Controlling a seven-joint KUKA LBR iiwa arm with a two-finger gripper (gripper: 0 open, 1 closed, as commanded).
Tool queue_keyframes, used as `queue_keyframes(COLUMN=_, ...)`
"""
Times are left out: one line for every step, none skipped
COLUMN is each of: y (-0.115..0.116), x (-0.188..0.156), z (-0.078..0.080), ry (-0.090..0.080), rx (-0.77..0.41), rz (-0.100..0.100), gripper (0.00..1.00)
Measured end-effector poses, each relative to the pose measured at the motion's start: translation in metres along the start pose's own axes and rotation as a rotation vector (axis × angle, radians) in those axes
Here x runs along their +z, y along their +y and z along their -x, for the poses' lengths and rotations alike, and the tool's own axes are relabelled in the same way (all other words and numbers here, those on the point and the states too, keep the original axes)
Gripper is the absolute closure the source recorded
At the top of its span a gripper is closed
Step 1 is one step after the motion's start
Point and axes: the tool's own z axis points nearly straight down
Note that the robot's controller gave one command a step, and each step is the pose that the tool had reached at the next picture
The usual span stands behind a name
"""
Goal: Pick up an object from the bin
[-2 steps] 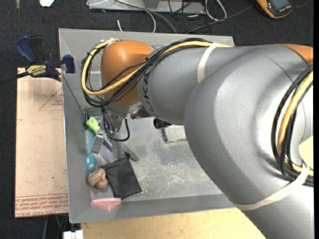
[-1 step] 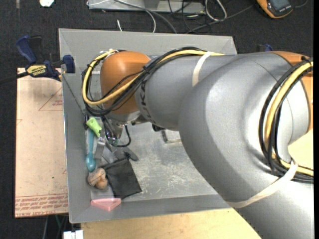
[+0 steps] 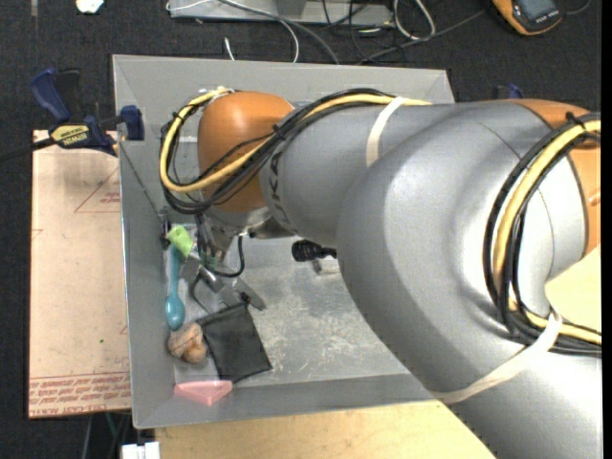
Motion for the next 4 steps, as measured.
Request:
queue_keyframes(y=0.0, x=0.0, z=0.0, ry=0.0, rx=0.0, rz=0.0, gripper=1.0)
queue_keyframes(y=-0.001, x=-0.021, z=-0.001, ry=0.003, rx=-0.001, rz=-0.002, gripper=1.0)
queue_keyframes(y=-0.001, x=-0.056, z=-0.002, ry=0.007, rx=-0.002, rz=-0.006, gripper=1.0)
queue_keyframes(y=0.0, x=-0.102, z=-0.001, ry=0.005, rx=-0.004, rz=-0.004, gripper=1.0)
